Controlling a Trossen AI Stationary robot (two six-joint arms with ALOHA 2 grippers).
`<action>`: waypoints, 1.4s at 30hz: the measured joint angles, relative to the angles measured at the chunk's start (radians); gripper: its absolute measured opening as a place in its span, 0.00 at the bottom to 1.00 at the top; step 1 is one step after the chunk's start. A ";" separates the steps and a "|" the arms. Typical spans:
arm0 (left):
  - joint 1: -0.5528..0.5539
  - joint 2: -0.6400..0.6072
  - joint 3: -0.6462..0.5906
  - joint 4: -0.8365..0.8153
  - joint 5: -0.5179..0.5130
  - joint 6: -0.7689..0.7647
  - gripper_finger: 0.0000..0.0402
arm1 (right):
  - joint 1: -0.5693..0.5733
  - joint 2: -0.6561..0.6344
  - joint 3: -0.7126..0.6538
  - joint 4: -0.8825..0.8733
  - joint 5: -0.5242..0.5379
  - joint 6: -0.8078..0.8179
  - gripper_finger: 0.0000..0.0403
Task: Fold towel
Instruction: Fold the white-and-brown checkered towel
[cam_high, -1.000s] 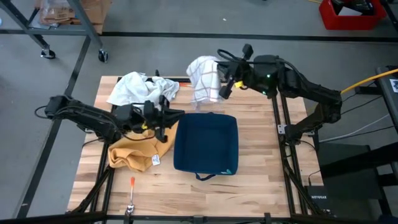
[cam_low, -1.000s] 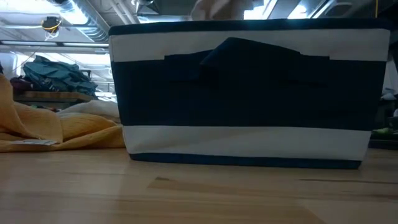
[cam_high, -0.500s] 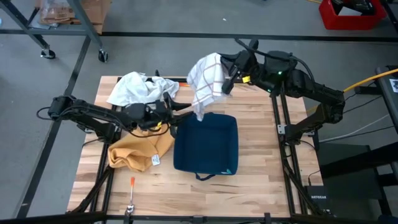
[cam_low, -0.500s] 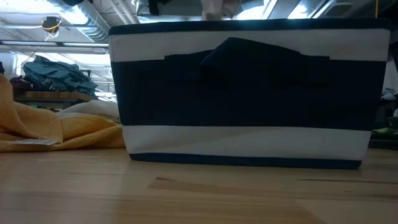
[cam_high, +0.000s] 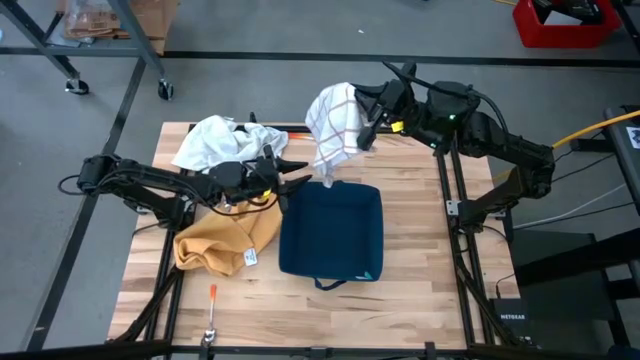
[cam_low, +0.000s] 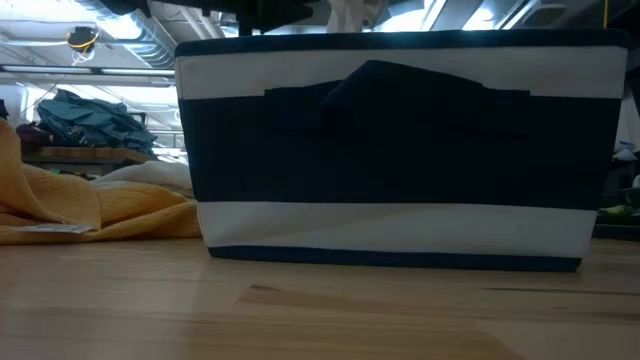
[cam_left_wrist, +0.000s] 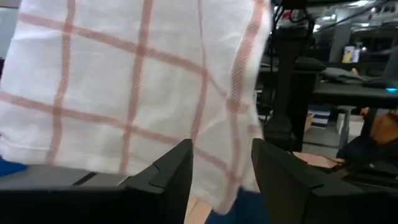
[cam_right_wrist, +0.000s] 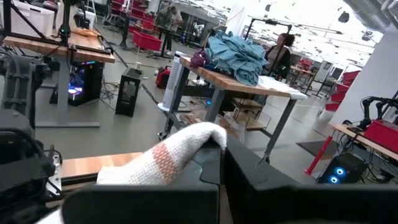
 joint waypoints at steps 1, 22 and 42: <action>0.000 0.000 0.000 -0.004 0.000 -0.006 0.39 | 0.000 0.000 0.000 0.000 0.000 0.001 0.02; -0.001 0.001 0.000 0.060 0.001 -0.089 0.39 | 0.000 0.005 0.000 0.045 0.000 0.004 0.02; 0.000 0.092 0.000 0.159 0.001 -0.084 0.39 | 0.000 0.028 0.000 0.069 0.000 0.004 0.02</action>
